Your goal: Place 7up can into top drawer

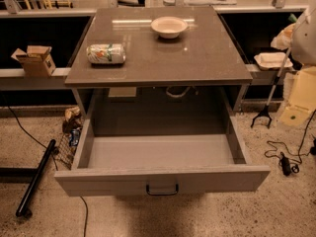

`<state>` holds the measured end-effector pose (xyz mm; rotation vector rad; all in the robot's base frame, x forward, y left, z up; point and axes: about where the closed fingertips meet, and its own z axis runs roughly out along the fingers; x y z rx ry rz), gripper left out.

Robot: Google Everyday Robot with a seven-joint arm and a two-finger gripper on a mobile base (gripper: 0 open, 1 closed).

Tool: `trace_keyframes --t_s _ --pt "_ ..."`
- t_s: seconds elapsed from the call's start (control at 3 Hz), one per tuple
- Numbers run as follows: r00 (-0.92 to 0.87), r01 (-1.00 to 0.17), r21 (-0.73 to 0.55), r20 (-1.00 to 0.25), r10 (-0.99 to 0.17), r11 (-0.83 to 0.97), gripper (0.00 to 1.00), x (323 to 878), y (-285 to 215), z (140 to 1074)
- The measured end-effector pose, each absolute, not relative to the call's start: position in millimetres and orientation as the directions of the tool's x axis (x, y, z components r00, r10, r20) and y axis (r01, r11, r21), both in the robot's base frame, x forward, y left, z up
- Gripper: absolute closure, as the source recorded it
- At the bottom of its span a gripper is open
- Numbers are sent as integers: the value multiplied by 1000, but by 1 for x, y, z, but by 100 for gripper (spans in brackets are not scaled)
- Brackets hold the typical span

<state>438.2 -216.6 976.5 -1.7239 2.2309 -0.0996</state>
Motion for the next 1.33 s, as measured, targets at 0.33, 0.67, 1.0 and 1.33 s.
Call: trace_keyframes --t_s 0.33,0.67,1.0,1.33 --pt "-222 -926 -259 -211 -952 273 0 448 -213 976" --pt "-211 -917 -277 -270 -939 285 0 490 -199 968" --pt "-199 -911 -279 -354 -914 306 0 537 -174 953" --pt "-196 -911 -254 -429 -882 326 0 573 -146 940"
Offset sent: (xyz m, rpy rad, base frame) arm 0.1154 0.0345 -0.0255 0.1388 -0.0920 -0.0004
